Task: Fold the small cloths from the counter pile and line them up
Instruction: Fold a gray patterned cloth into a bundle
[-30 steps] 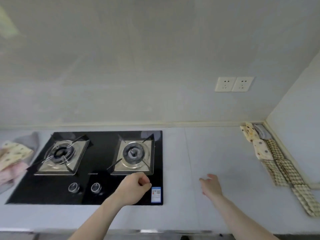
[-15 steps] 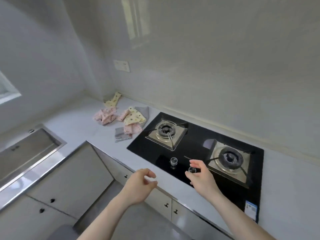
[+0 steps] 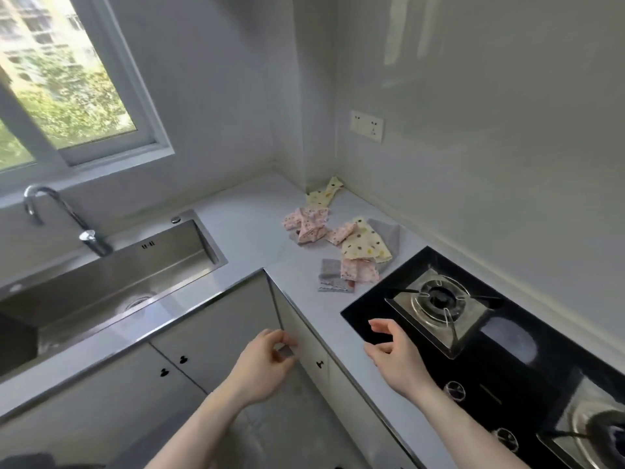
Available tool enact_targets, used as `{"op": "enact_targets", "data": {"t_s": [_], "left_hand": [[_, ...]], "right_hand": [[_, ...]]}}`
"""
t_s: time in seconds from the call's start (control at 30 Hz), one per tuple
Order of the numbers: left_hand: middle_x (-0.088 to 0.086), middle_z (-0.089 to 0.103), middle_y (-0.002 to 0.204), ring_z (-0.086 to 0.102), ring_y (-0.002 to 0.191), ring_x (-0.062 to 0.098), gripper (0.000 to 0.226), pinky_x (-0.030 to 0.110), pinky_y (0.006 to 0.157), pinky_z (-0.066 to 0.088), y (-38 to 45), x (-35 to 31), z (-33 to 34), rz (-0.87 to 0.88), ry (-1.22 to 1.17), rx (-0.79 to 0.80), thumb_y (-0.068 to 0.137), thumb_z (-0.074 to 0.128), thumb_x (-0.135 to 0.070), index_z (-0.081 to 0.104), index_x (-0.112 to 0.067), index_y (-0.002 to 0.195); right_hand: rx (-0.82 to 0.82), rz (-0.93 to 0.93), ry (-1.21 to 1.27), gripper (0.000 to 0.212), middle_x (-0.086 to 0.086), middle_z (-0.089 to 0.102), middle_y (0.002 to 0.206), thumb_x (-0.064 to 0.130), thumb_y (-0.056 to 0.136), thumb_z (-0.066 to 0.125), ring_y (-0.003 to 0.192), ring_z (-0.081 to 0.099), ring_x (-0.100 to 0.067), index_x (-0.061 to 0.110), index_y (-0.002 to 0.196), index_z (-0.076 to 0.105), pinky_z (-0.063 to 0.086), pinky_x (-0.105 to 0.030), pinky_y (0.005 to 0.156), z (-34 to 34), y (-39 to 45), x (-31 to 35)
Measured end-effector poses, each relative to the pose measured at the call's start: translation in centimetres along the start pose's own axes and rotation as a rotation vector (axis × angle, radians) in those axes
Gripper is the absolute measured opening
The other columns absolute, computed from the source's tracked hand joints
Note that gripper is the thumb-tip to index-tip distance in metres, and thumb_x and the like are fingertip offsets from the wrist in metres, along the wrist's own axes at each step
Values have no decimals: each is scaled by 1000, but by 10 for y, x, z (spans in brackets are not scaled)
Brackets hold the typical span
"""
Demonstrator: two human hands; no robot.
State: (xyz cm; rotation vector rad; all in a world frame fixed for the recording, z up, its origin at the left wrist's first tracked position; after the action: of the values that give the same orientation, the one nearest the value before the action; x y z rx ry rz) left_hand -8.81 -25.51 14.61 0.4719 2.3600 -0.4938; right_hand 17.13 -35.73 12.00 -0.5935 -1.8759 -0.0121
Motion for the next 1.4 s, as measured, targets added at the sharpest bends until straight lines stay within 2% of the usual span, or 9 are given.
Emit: {"op": "enact_targets", "data": {"t_s": [0.1, 0.27, 0.4, 0.53, 0.7, 0.93, 1.13, 1.27, 1.4], "left_hand": [[-16, 57, 111, 67, 81, 0, 10, 20, 78, 53, 14, -2, -16, 5, 30, 8, 91, 69, -31, 67, -37, 98], [-17, 56, 113, 66, 84, 0, 11, 23, 82, 53, 82, 21, -47, -17, 47, 14, 90, 67, -35, 67, -37, 101], [-16, 55, 113, 65, 85, 3, 16, 21, 82, 52, 130, 23, -44, 19, 92, 98, 88, 66, -34, 66, -36, 104], [-16, 52, 121, 64, 88, 2, 21, 22, 85, 51, 188, 15, -38, 103, 153, 211, 88, 66, -36, 67, -35, 109], [-11, 46, 136, 61, 105, 9, 29, 23, 92, 48, 255, 10, -18, 254, 263, 415, 95, 65, -40, 64, -32, 124], [-10, 39, 149, 55, 125, 16, 32, 31, 107, 45, 327, 38, 10, 448, 382, 584, 94, 62, -37, 62, -33, 126], [-15, 28, 160, 36, 142, 17, 33, 34, 112, 41, 355, 48, 38, 629, 406, 580, 96, 58, -33, 59, -35, 129], [-16, 23, 164, 24, 150, 13, 36, 36, 120, 30, 373, 48, 63, 816, 355, 535, 91, 57, -34, 58, -36, 126], [-24, 28, 163, 15, 153, 2, 36, 32, 125, 21, 391, 65, 89, 972, 281, 405, 91, 54, -44, 55, -39, 127]], "right_hand": [[51, -15, -40, 38, 21, 54, 128, 25, 95, 69, 96, 66, -3, 37, 127, 53, 54, -19, 82, 21, 19, 15], [116, -44, -34, 38, 18, 53, 129, 24, 94, 69, 102, 63, -4, 36, 126, 53, 54, -27, 94, 66, 94, 53], [78, -39, -60, 38, 20, 53, 128, 26, 94, 68, 98, 63, -1, 33, 128, 56, 54, -23, 90, 67, 124, 59], [-10, 26, -54, 37, 22, 54, 123, 27, 94, 68, 98, 64, 0, 36, 127, 56, 54, -21, 85, 63, 145, 48], [-177, 106, -72, 35, 25, 53, 124, 31, 94, 66, 102, 61, 3, 43, 124, 55, 54, -20, 82, 67, 165, 39], [-406, 237, -132, 36, 20, 54, 125, 25, 94, 65, 107, 57, -1, 41, 124, 54, 52, -26, 90, 90, 192, 29], [-455, 274, -238, 38, 24, 52, 127, 25, 92, 65, 118, 53, -3, 42, 125, 55, 48, -26, 97, 100, 215, 6], [-478, 223, -329, 39, 28, 49, 123, 24, 90, 67, 118, 49, -2, 41, 122, 56, 41, -22, 94, 102, 233, -19], [-616, 87, -537, 39, 24, 54, 119, 40, 79, 60, 111, 55, -9, 36, 117, 63, 37, -25, 91, 110, 255, -56]]}}
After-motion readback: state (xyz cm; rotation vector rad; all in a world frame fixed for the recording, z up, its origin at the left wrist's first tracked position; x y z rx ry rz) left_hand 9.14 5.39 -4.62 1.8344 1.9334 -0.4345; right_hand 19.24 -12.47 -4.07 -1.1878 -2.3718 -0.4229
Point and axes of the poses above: each hand's wrist, its own y-axis towards the middle knuckle, its own z-axis out of the palm, x = y × z, the point moved 9 cm from there along y, towards the middle knuckle
